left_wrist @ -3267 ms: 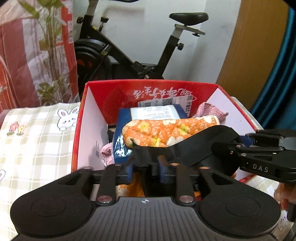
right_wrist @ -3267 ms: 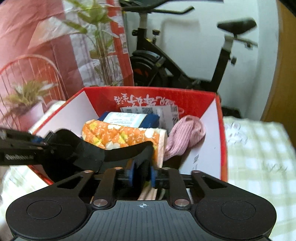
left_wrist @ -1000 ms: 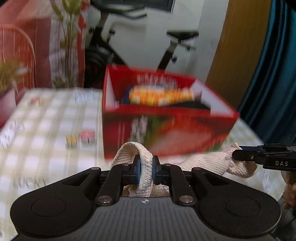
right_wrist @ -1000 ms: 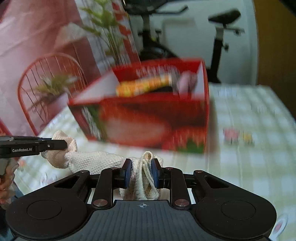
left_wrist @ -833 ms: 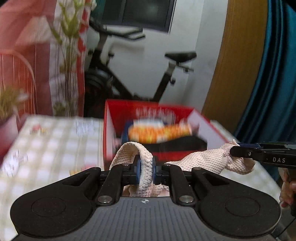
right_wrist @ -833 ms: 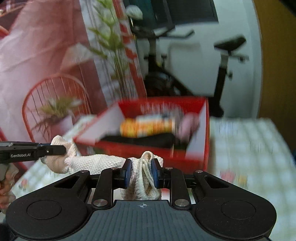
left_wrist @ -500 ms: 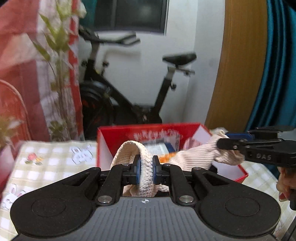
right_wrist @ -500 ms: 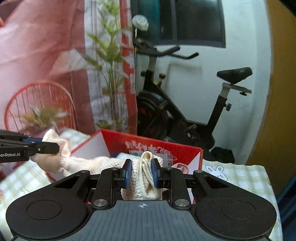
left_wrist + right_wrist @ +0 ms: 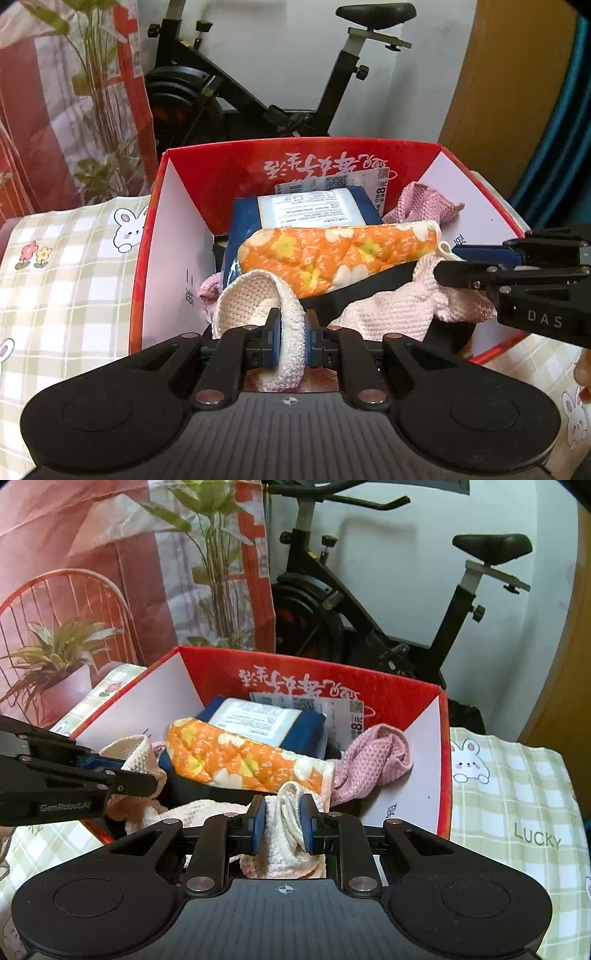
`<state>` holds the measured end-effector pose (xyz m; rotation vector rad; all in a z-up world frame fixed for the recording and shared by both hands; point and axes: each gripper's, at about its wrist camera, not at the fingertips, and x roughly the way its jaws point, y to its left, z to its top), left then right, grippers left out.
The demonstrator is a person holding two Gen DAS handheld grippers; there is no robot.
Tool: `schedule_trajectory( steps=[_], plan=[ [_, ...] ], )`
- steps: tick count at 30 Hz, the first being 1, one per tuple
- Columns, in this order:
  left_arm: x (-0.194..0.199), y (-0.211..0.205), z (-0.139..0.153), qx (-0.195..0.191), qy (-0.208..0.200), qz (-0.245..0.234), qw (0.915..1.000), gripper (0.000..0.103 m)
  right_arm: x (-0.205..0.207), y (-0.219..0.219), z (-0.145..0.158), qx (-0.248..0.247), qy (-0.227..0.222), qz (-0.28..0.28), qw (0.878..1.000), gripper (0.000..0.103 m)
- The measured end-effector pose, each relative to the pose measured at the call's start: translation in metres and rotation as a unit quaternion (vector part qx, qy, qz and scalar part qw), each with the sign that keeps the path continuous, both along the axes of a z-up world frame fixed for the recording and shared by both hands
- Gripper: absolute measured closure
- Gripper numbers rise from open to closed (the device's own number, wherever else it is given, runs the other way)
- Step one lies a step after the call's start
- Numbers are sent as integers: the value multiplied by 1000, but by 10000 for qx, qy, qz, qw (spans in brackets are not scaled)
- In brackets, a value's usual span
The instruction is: Organize soft objects
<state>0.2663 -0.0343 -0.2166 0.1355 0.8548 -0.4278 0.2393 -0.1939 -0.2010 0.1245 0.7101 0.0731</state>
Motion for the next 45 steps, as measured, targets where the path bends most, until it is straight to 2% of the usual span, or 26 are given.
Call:
schedule_trajectory(
  steps=[3,6,8,11,12,13,14,15,16,17,19,21,24,28,32,38,45],
  plan=[
    [-3,2,7,-1,-65,-43,10000,89,-1,0,0,2,-16,-5,10000,83],
    [-8,5,14,-123,-146,-81,9998,73,-6,1,6,-71,-113,-16,9999,80],
    [-12,8,20,-211,-199,-98,9995,51,-12,1,11,-88,-199,-30,9998,75],
    [-20,12,29,-294,-293,-72,9991,41,-23,0,21,-123,-326,-140,9993,72],
    [-24,13,33,-309,-338,-77,9989,38,-26,0,24,-127,-369,-166,9991,69],
    [-28,13,38,-318,-379,-82,9987,30,-29,0,28,-130,-424,-207,9988,65],
    [-32,14,42,-341,-428,-97,9985,19,-33,0,33,-136,-486,-252,9984,57],
    [-37,16,48,-378,-491,-126,9980,14,-37,0,37,-137,-539,-280,9981,48],
    [-42,17,54,-393,-568,-147,9975,6,-42,0,42,-141,-614,-311,9975,43],
    [-48,19,60,-379,-670,-151,9969,2,-48,0,48,-143,-695,-342,9969,37],
    [-61,23,74,-280,-900,-83,9955,0,-58,2,59,-122,-827,-359,9959,27],
    [-71,27,87,-205,-1038,4,9944,0,-69,5,70,-89,-959,-372,9947,10],
    [-88,36,109,-176,-1252,230,9917,0,-90,8,86,62,-1157,-429,9923,1],
    [-112,48,134,-296,-1508,409,9873,0,-117,10,106,343,-1342,-487,9892,0],
    [-136,57,150,-378,-1621,537,9846,0,-146,20,126,149,-1505,-672,9862,0],
    [-171,67,171,-258,-1940,774,9776,0,-187,32,144,-11,-1728,-896,9809,0],
    [-206,70,187,-135,-2214,892,9710,0,-230,38,159,36,-1924,-1240,9734,0]
  ],
)
